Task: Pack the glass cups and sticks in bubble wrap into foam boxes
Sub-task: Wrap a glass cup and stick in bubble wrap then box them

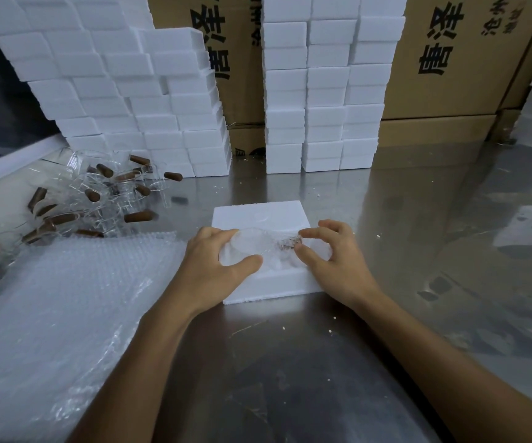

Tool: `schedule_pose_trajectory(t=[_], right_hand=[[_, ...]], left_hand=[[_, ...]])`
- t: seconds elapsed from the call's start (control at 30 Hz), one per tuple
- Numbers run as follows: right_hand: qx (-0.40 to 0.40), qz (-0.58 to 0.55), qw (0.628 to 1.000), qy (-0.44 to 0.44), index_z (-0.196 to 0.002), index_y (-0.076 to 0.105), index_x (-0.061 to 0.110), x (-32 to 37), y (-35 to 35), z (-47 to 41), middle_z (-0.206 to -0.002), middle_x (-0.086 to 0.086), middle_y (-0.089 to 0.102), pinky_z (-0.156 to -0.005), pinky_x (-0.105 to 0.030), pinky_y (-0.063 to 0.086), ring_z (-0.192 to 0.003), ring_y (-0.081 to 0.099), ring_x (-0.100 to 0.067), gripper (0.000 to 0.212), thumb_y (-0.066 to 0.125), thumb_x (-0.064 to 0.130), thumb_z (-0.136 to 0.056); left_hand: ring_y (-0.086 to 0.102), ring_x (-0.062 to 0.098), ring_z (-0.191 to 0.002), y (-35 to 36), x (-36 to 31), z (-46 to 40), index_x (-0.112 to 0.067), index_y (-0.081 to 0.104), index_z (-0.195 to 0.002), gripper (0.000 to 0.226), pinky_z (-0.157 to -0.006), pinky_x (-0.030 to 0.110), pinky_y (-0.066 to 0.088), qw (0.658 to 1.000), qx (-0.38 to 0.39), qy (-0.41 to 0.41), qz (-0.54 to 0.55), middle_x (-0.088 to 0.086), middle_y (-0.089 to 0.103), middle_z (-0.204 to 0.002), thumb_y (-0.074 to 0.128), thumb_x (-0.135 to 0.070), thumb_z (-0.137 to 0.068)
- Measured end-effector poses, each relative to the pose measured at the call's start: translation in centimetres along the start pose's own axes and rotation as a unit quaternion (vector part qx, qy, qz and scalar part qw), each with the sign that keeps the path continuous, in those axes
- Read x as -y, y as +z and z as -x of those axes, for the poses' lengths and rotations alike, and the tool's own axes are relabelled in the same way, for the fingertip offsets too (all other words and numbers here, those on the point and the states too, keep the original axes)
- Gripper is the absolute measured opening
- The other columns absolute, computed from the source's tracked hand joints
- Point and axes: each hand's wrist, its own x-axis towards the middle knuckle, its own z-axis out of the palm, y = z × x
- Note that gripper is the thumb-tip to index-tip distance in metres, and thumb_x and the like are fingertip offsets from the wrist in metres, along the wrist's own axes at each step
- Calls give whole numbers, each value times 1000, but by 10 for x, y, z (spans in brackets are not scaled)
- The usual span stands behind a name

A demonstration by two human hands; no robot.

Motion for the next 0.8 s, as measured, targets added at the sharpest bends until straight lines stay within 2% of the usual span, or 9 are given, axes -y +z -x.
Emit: schedule_pose_trajectory(t=[0.07,0.23,0.33,0.43,0.5,0.6,0.7,0.8], right_hand=[[-3,-10,1000,5,-117,68,23,0,0,1,-142,5,37,-99,-12,24,-123,39,1,25,66,31,-93],[-7,-23,1000,4,-109,71,23,0,0,1,-140,5,38,-93,-6,21,-115,35,9,18,65,29,-94],[1,-29,1000,7,-107,71,28,0,0,0,-137,7,37,-90,-4,24,-115,34,10,15,67,32,-93],[3,-54,998,23,-107,70,33,0,-2,-3,-131,11,42,-77,4,32,-113,43,4,20,69,41,-89],[-5,-89,995,38,-117,65,35,0,-4,-7,-128,12,50,-78,-6,40,-110,52,-3,33,66,50,-88],[5,-150,986,69,-134,53,35,0,-10,-14,-124,13,57,-87,-24,40,-109,55,-2,47,58,56,-92],[47,-168,982,73,-141,48,35,-1,-10,-16,-121,19,56,-90,-24,38,-116,54,-4,52,53,56,-94],[52,-159,985,49,-139,49,36,0,-8,-15,-129,20,53,-90,-20,36,-122,50,-3,44,54,50,-97]], left_hand=[[45,9,-115,-2,1,1,-37,43,-144,68,-99,31,37,1000,-2,13,-10,-13,43,-124,72,-46,-83],[47,10,-113,-2,2,0,-37,54,-135,57,-92,26,37,1000,-7,2,11,-15,45,-124,73,-46,-82],[49,9,-112,-3,5,0,-36,56,-134,58,-89,24,36,1000,-10,6,13,-14,48,-124,75,-47,-80],[49,11,-116,-2,7,0,-37,55,-133,63,-92,25,36,1000,-10,21,0,-14,43,-128,73,-56,-76],[44,12,-126,2,8,1,-39,51,-136,71,-104,30,36,999,-22,18,18,-12,37,-136,62,-64,-70],[33,13,-140,6,10,-1,-40,36,-147,89,-118,44,27,992,-40,-24,113,-10,35,-150,50,-75,-66],[39,13,-138,11,14,-4,-47,26,-148,92,-116,48,30,984,-14,-57,170,-10,43,-148,50,-77,-65],[56,10,-119,13,13,-6,-44,29,-143,83,-106,41,42,967,-35,-50,247,-9,56,-134,57,-65,-67]])
